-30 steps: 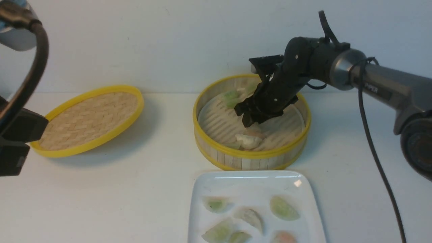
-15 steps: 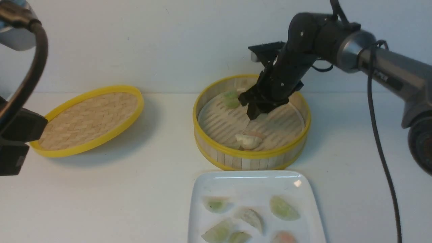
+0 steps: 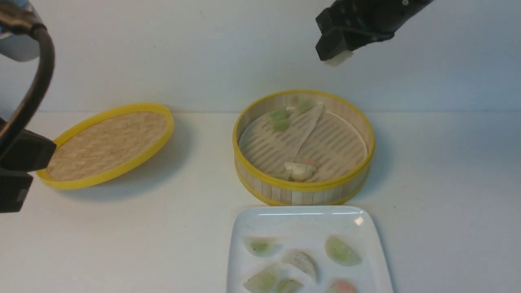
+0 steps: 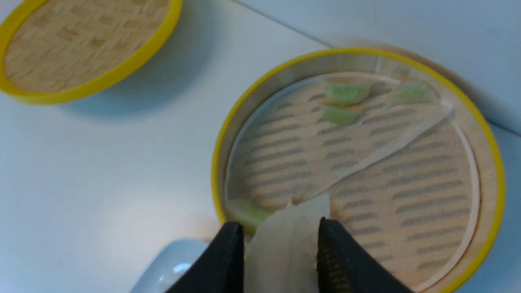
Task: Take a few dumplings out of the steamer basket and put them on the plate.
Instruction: Use the right arm to grab a dumpling from inside the steamer, then use the right arm to put the dumpling into the plate
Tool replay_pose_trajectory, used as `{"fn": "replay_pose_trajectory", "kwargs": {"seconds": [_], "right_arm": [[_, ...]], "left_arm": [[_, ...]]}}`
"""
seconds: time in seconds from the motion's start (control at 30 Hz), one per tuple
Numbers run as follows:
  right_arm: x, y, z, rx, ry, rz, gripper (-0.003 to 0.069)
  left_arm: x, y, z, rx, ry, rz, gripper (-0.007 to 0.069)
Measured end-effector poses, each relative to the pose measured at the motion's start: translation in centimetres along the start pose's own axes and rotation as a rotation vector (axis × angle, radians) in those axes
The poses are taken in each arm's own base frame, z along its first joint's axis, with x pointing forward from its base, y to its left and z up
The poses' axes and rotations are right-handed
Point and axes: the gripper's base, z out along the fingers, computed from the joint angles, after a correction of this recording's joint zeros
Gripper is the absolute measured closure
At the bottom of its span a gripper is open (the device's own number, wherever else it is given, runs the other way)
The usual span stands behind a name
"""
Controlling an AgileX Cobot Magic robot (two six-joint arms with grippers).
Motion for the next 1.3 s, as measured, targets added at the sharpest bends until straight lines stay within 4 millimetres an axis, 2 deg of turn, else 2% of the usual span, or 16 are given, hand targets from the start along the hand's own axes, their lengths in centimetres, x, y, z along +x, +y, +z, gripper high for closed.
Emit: {"fn": "replay_pose_trajectory", "kwargs": {"seconds": [0.07, 0.17, 0.2, 0.23, 0.37, 0.53, 0.67, 0.87, 1.3], "right_arm": [[1.9, 0.7, 0.2, -0.033, 0.055, -0.006, 0.0443], [5.7, 1.4, 2.0, -0.085, 0.172, 0.001, 0.0443], [6.3, 1.3, 2.3, -0.087, 0.189, 0.007, 0.0444], [8.1, 1.2, 3.9, -0.103, 0.215, 0.026, 0.0445], [11.7, 0.3, 7.9, -0.094, 0.249, 0.077, 0.0445], [14.7, -0.9, 12.1, -0.075, 0.308, 0.134, 0.0445], [15.8, -1.4, 14.7, -0.079, 0.349, 0.180, 0.0445], [16.4, -1.8, 16.8, -0.087, 0.346, 0.205, 0.0442], [15.8, -2.1, 17.1, -0.069, 0.276, 0.146, 0.0309]], "left_arm": [[0.0, 0.0, 0.0, 0.000, 0.000, 0.000, 0.0631], [0.0, 0.0, 0.0, -0.001, 0.000, 0.001, 0.0631], [0.0, 0.0, 0.0, -0.001, 0.000, 0.001, 0.0631], [0.0, 0.0, 0.0, -0.001, 0.000, 0.002, 0.0631], [0.0, 0.0, 0.0, -0.001, 0.000, 0.005, 0.0631], [0.0, 0.0, 0.0, -0.001, 0.000, 0.008, 0.0631], [0.0, 0.0, 0.0, 0.000, 0.000, 0.008, 0.0631], [0.0, 0.0, 0.0, 0.002, 0.001, 0.007, 0.0631], [0.1, 0.0, 0.2, 0.003, 0.009, 0.007, 0.0631]]}}
